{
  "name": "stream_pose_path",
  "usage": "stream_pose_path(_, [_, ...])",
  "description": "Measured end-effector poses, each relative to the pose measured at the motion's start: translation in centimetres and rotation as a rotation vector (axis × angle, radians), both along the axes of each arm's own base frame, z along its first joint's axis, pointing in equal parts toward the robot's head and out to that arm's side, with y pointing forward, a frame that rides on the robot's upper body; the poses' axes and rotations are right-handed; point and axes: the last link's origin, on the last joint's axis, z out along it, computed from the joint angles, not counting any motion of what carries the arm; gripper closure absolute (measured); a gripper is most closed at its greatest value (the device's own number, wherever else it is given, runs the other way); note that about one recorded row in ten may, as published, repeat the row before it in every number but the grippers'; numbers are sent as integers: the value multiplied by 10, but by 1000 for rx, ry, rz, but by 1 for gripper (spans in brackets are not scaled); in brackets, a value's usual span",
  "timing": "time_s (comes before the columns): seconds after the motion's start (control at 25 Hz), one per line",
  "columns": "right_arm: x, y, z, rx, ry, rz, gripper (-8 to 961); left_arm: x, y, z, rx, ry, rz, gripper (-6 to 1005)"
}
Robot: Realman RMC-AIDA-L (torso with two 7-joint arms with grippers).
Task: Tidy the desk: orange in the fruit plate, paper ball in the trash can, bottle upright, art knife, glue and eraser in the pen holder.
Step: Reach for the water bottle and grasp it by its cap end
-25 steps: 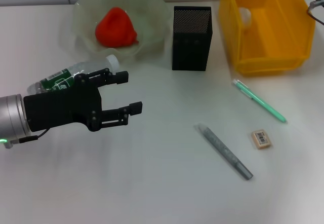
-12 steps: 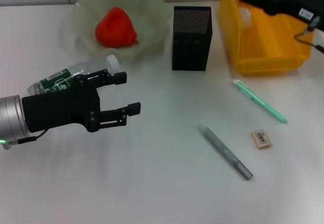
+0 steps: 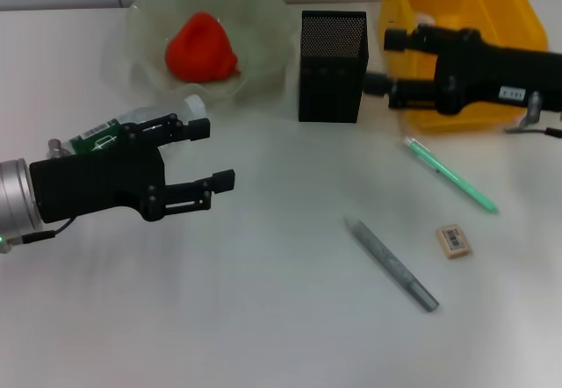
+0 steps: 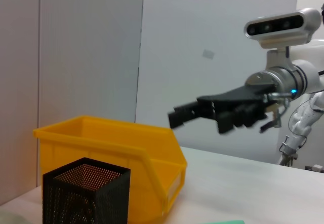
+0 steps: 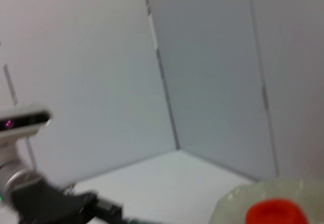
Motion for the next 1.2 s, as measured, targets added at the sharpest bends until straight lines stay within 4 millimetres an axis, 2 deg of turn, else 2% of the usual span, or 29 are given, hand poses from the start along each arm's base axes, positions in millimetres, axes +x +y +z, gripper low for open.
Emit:
stream_pose_path(0.56, [8,-13,-14,-125,-158,51,132,-6,9,11,19,34,34,206])
stream_pose_path(1.0, [12,-19,-29,-157,-213,52,132,-6,12,14,27,43,43,207])
stream_pose_path(1.2, [12,-18,-29,-153,-217,50,132,-6,12,13,26,42,47,207])
